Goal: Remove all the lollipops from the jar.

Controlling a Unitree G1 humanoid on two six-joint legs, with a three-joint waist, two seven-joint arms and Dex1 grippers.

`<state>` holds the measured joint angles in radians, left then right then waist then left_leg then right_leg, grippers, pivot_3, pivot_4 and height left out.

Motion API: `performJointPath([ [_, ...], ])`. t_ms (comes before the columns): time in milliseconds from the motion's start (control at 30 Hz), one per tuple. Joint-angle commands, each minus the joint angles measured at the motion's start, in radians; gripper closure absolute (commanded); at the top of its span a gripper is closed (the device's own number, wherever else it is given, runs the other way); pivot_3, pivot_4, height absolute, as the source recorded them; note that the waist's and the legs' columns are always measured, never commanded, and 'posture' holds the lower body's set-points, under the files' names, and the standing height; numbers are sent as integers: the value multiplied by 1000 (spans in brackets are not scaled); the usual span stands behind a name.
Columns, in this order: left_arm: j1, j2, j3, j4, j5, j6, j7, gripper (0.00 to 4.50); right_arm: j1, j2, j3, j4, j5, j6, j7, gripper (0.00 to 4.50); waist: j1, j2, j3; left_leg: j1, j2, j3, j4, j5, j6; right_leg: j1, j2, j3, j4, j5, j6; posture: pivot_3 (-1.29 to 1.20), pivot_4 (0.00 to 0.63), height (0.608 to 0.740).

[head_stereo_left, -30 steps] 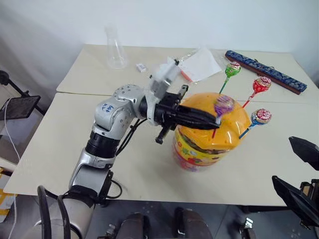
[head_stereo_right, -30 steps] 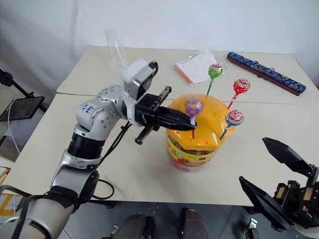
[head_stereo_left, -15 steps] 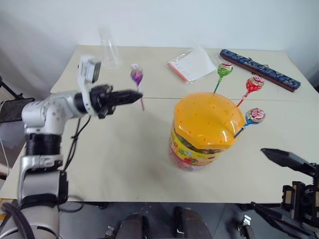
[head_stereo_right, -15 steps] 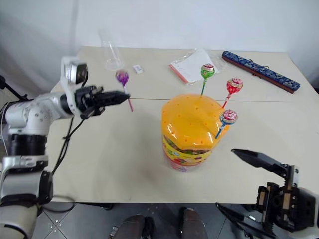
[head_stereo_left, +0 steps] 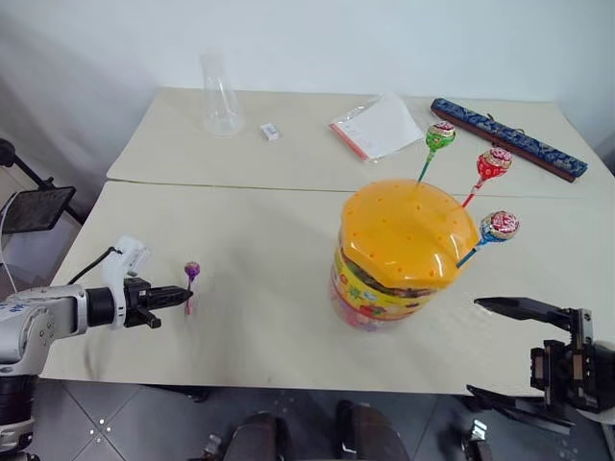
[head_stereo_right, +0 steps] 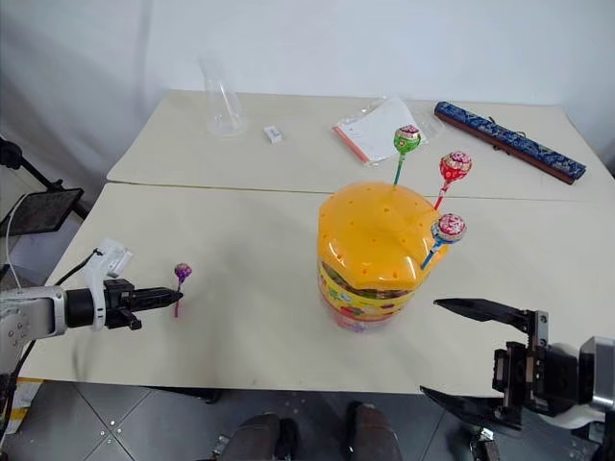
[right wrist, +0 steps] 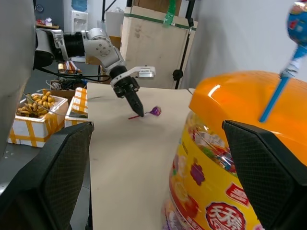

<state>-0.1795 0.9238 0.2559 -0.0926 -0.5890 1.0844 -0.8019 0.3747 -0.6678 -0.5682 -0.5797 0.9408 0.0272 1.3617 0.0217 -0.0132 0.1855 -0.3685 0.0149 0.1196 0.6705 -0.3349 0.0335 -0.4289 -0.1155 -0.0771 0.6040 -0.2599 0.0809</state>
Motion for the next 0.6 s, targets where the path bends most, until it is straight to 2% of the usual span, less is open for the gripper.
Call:
performJointPath([
  [33,29,22,-8,5,37,-21,12,4432,7,-10,-23,8,11,2,14,0,1,1,-1,1,0,0,-4,1,-2,0,0,-1,0,0,-1,0,150,740],
  [133,27,24,2,26,44,-40,16,4432,12,-8,-36,15,26,13,4,0,1,3,-2,2,0,0,-6,2,-4,-2,1,-2,2,-1,-2,0,150,740],
  [167,31,33,8,25,32,-42,-6,4242,17,-8,-49,19,34,23,-9,0,1,3,-2,2,0,0,-6,3,-5,-2,1,-3,3,-2,-3,0,150,740],
  [333,41,142,-5,169,74,-216,-172,2893,21,0,-106,65,25,70,-134,0,-6,2,-2,3,1,0,-6,3,-1,-2,1,-3,3,-3,-5,0,150,740],
  [433,-7,147,38,243,75,-374,-254,1989,-32,15,-129,99,36,59,-196,0,-7,2,-2,3,1,0,-6,3,-1,-2,1,-3,3,-3,-6,0,150,740],
  [533,-34,142,93,230,51,-524,-357,1074,-55,17,-147,99,43,71,-248,0,-4,2,-2,-1,1,0,-6,3,-2,-6,0,-3,3,-3,-6,0,150,740],
  [600,-87,111,135,216,-11,-511,-363,471,-52,4,-154,77,66,101,-271,0,2,2,-2,-2,1,0,-7,5,-6,-7,0,-4,4,-3,-6,0,150,740],
])
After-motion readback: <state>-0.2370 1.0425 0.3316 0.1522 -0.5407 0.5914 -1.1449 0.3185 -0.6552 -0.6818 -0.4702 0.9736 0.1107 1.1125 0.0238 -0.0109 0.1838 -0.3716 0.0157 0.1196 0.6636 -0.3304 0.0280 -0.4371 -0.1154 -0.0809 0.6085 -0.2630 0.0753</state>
